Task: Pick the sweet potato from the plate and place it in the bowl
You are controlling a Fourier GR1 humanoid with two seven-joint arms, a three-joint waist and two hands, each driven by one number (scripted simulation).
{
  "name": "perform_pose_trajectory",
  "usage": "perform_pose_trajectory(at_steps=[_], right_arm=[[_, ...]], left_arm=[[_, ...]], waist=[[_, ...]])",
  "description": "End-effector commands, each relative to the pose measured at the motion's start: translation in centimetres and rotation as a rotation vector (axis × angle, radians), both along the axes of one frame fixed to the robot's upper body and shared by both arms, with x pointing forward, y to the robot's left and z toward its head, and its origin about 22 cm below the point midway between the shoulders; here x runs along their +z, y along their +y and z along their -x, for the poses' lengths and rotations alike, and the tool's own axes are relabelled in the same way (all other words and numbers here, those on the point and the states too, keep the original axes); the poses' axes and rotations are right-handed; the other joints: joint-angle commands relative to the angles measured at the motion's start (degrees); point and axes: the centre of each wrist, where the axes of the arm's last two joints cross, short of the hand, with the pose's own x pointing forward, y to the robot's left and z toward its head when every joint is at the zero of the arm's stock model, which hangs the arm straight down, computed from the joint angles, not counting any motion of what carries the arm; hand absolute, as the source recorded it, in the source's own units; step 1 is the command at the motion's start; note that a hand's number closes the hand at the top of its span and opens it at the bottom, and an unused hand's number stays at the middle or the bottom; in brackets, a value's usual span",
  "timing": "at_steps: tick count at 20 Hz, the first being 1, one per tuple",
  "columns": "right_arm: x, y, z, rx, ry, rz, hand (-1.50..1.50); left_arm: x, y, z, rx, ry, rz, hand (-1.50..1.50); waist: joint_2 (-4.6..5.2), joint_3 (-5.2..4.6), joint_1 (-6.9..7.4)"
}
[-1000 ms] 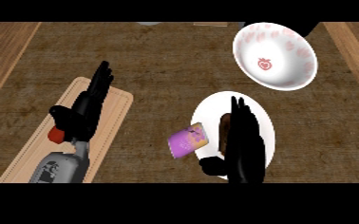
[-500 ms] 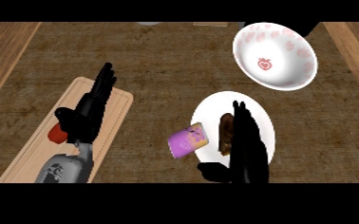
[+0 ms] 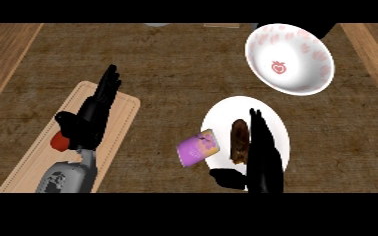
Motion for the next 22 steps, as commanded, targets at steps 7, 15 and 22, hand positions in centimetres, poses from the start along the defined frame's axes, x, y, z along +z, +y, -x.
perform_pose_trajectory(at_steps=[7, 15, 22], right_arm=[[-4.8, 0.0, -0.2, -0.018, 0.011, -0.003, -1.5], [-7.9, -2.8, -1.2, -0.099, 0.094, 0.161, -1.5], [-7.5, -3.2, -3.7, -0.046, 0.129, 0.109, -1.5]], left_arm=[[-0.8, -0.2, 0.5, -0.014, 0.002, 0.003, 0.0], [0.4, 0.3, 0.6, -0.005, -0.002, 0.011, 0.0], [-0.6, -0.7, -1.1, 0.007, -0.019, 0.0, 0.0]], waist=[[0.01, 0.0, 0.06], [-0.01, 0.01, 0.17], [0.03, 0.0, 0.07]])
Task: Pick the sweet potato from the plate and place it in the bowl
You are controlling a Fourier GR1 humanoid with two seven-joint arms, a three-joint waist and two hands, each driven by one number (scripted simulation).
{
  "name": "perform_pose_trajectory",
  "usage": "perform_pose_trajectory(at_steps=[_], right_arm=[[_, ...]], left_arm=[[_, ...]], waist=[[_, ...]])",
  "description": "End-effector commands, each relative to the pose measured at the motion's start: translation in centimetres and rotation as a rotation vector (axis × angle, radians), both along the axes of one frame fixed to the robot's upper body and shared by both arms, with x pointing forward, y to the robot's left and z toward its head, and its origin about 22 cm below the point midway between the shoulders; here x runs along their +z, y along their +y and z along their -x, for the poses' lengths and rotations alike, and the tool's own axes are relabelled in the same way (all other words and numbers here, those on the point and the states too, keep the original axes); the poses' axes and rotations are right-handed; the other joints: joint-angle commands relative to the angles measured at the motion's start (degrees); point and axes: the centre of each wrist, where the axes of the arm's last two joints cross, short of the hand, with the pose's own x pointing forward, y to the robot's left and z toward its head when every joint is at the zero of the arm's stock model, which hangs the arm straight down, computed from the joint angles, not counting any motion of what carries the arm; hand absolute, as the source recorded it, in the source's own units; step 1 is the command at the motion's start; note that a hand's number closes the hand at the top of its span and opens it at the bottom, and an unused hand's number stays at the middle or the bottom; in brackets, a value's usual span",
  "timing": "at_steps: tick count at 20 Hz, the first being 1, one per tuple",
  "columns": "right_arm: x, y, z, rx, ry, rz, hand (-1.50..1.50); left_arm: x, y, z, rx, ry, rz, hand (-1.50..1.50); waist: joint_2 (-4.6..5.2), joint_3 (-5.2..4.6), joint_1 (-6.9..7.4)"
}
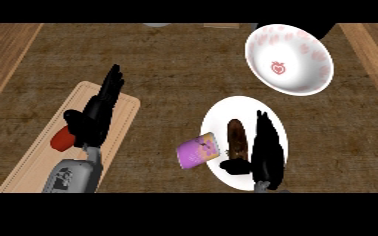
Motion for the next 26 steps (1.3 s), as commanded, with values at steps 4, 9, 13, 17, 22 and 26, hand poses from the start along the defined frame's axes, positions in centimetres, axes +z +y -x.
perform_pose_trajectory(at_steps=[4, 9, 13, 17, 22, 26], right_arm=[[-2.1, 1.2, 1.0, 0.209, 0.109, 0.141, 1.5], [-1.7, 1.3, 0.0, 0.234, 0.077, 0.093, 1.5], [0.7, 4.0, -4.0, 0.251, -0.027, -0.111, 1.5], [7.0, 6.0, -7.4, 0.249, -0.169, -0.357, 1.5], [6.2, 7.8, -9.7, 0.311, -0.347, -0.353, 1.5], [7.9, 9.3, -9.2, 0.369, -0.562, -0.355, 1.5]], left_arm=[[1.4, -0.6, 0.4, -0.008, -0.004, -0.008, 0.0], [1.4, -0.2, 0.4, 0.015, -0.022, -0.013, 0.0], [0.0, -0.2, -0.1, -0.023, 0.001, 0.009, 0.0], [1.1, -1.2, 0.4, -0.057, -0.011, 0.011, 0.0], [1.7, -1.1, -0.3, -0.061, -0.01, 0.005, 0.0], [1.0, -1.1, 0.7, -0.046, -0.002, -0.002, 0.0]], waist=[[0.16, 0.16, 0.39], [0.23, 0.17, 0.14], [0.93, 0.29, 1.83], [0.86, 0.36, 3.6], [0.81, 0.27, 2.88], [0.42, 0.22, 2.0]])
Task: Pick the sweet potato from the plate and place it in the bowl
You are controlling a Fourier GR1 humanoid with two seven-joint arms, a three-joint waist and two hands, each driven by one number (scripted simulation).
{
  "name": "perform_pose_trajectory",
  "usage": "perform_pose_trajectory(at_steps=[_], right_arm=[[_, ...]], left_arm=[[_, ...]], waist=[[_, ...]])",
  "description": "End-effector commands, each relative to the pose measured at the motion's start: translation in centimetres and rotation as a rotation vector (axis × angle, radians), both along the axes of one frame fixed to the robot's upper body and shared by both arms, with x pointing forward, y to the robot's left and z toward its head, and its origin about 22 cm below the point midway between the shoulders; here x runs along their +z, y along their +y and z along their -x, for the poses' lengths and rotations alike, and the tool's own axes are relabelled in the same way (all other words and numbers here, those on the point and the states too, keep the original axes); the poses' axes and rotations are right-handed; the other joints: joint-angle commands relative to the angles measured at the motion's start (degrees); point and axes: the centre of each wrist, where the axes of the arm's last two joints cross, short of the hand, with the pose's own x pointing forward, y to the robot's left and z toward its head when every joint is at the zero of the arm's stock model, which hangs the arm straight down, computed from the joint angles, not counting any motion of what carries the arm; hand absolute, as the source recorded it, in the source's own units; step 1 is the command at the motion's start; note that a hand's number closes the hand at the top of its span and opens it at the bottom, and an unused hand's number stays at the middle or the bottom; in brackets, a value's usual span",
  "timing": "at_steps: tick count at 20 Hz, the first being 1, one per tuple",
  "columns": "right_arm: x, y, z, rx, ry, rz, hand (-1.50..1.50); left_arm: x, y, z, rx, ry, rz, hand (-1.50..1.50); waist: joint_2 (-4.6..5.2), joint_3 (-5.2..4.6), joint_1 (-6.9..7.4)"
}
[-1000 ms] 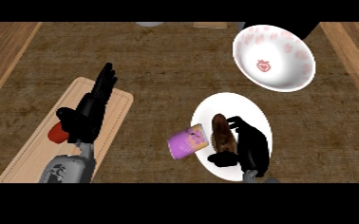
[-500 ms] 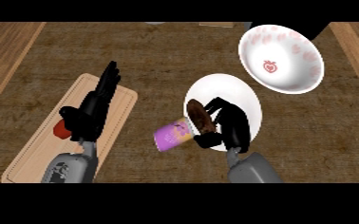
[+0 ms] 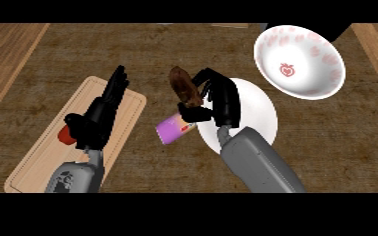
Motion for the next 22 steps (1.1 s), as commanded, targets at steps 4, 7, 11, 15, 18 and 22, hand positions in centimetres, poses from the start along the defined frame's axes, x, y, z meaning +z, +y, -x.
perform_pose_trajectory(at_steps=[4, 7, 11, 15, 18, 22], right_arm=[[5.7, 3.9, -1.7, -0.025, -0.298, 0.056, 1.5], [7.5, 5.7, -1.1, -0.073, -0.321, 0.111, 1.5], [13.2, 6.1, -2.1, -0.145, -0.297, 0.175, 1.5], [15.3, 5.5, -3.9, -0.205, -0.248, 0.251, 1.5], [19.9, 6.6, -3.7, -0.253, -0.268, 0.214, 1.5], [20.6, 1.5, -5.8, -0.325, -0.257, 0.244, 1.5]], left_arm=[[-0.7, -0.4, 0.6, 0.027, 0.001, -0.029, 0.0], [-2.0, 1.6, 0.9, 0.042, 0.019, -0.014, 0.0], [-0.2, 1.3, 0.8, 0.053, 0.028, -0.007, 0.0], [0.0, 1.8, 0.4, 0.033, 0.021, -0.01, 0.0], [-1.3, 2.6, 1.1, 0.043, 0.005, 0.0, 0.0], [0.0, 0.9, -0.2, 0.062, -0.004, 0.001, 0.0]], waist=[[-0.53, -0.1, -1.63], [-0.78, -0.16, -2.28], [-1.0, -0.11, -2.78], [-0.58, -0.08, -2.2], [-0.6, -0.11, -2.16], [-0.52, -0.07, -2.51]])
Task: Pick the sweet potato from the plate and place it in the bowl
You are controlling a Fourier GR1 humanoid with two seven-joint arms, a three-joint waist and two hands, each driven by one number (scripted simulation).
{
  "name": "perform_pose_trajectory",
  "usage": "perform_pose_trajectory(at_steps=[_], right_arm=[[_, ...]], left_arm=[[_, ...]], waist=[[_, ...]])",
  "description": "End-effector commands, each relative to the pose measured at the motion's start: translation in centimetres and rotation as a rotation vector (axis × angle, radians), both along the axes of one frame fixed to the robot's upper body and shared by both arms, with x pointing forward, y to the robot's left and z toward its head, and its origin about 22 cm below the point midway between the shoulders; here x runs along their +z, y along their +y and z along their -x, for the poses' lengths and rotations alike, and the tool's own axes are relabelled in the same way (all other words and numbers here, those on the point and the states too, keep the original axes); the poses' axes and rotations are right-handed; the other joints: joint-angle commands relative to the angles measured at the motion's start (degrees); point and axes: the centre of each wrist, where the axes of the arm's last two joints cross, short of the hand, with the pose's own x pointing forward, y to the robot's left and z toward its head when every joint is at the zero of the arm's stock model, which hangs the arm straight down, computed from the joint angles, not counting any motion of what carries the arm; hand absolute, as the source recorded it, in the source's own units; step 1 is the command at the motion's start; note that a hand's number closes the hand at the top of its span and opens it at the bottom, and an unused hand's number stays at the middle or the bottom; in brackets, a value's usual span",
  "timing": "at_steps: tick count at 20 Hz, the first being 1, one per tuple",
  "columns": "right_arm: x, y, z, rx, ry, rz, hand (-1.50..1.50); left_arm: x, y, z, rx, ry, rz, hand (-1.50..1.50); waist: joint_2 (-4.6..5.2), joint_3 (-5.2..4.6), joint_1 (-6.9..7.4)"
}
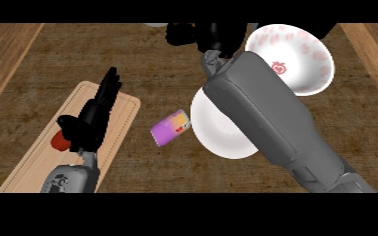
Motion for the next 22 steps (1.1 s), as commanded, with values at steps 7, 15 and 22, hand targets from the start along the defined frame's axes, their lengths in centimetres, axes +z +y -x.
perform_pose_trajectory(at_steps=[7, 15, 22], right_arm=[[1.6, -5.6, -4.1, -0.169, 0.111, 0.073, 1.5], [-1.0, -12.9, -7.6, -0.311, 0.198, 0.265, 1.5], [-8.0, -18.4, -7.9, -0.392, 0.224, 0.269, 1.5]], left_arm=[[0.3, -0.9, -0.2, -0.021, -0.004, 0.006, 0.0], [1.4, 0.5, 0.2, -0.013, 0.009, -0.003, 0.0], [1.5, 0.6, -0.8, -0.014, -0.002, 0.013, 0.0]], waist=[[0.19, 0.01, 0.3], [0.33, 0.03, 0.74], [0.45, 0.05, 0.58]])
